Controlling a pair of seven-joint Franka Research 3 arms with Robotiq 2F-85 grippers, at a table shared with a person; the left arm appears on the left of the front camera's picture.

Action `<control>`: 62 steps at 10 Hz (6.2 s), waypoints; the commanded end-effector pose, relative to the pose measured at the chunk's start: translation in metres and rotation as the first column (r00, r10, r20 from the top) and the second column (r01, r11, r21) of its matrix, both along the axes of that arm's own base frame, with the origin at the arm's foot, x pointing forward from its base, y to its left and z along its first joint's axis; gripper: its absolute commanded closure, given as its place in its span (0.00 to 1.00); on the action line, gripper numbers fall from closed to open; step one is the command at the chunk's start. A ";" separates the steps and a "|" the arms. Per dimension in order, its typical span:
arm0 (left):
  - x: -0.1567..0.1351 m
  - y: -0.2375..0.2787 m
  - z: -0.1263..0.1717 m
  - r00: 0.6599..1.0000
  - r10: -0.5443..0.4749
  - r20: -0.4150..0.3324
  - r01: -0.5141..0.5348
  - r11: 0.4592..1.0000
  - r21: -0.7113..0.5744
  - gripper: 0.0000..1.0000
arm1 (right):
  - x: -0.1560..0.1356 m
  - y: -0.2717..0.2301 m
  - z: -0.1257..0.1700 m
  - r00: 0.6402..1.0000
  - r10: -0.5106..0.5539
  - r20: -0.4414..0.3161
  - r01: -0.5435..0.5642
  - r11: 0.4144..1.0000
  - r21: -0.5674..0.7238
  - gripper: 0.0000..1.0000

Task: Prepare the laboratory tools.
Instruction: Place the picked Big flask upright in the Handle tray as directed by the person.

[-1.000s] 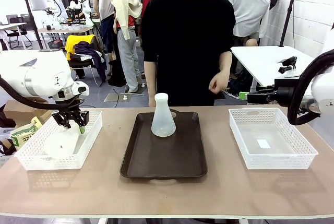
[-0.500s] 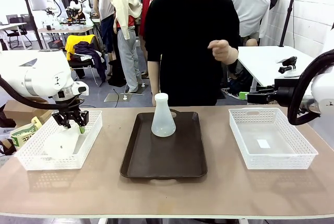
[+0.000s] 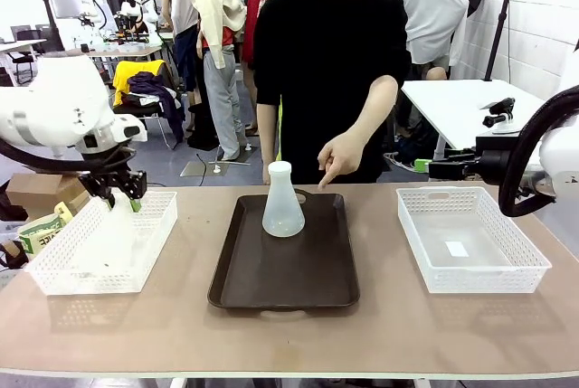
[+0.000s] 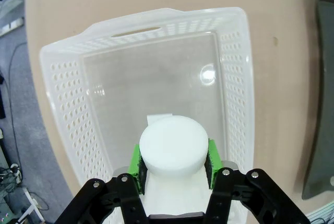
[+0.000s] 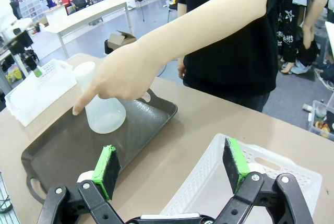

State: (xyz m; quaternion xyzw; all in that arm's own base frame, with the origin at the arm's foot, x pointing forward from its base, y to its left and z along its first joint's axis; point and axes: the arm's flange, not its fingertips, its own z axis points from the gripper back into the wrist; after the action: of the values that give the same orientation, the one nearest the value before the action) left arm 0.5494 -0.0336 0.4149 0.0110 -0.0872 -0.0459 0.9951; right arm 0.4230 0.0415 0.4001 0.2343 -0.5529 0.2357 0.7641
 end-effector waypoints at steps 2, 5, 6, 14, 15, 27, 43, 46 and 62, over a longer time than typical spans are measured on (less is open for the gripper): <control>-0.042 -0.001 0.030 0.988 -0.137 0.077 0.142 0.988 -0.058 1.00 | -0.001 0.001 -0.001 1.000 0.000 -0.014 0.000 1.000 0.002 0.00; -0.072 -0.009 0.060 0.892 -0.360 0.272 0.407 0.902 -0.141 1.00 | -0.001 0.001 -0.001 1.000 0.000 -0.014 0.000 1.000 0.002 0.00; -0.086 -0.015 0.074 0.785 -0.473 0.399 0.575 0.796 -0.187 1.00 | -0.001 0.001 -0.001 1.000 0.000 -0.014 0.000 1.000 0.002 0.00; -0.107 -0.045 0.093 0.653 -0.518 0.552 0.700 0.691 -0.179 1.00 | -0.001 0.001 -0.001 1.000 0.000 -0.014 0.000 1.000 0.002 0.00; -0.106 -0.054 0.085 0.544 -0.592 0.595 0.790 0.601 -0.124 1.00 | -0.001 0.001 -0.001 1.000 0.000 -0.014 0.000 1.000 0.002 0.00; -0.091 -0.188 0.004 -0.011 -0.526 0.850 0.996 -0.083 -0.039 1.00 | -0.001 0.001 -0.001 1.000 0.000 -0.014 0.000 1.000 0.002 0.00; -0.063 -0.205 -0.051 -0.011 -0.578 0.816 0.999 -0.031 -0.009 0.22 | -0.001 0.001 -0.001 1.000 0.000 -0.014 0.000 1.000 0.002 0.00; -0.062 -0.202 -0.052 0.007 -0.592 0.806 0.999 -0.026 -0.027 0.00 | -0.001 0.001 -0.001 1.000 0.000 -0.014 0.000 1.000 0.002 0.00; -0.061 -0.185 -0.063 0.080 -0.608 0.790 0.995 0.007 -0.096 0.00 | -0.001 0.001 -0.001 1.000 0.000 -0.014 0.000 1.000 0.002 0.00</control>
State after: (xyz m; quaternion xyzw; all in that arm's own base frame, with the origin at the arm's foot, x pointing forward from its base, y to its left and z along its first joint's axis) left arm 0.4898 -0.2177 0.3522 -0.3752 -0.3469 -0.6107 0.6049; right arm 0.4228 0.0422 0.3999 0.2338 -0.5523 0.2367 0.7644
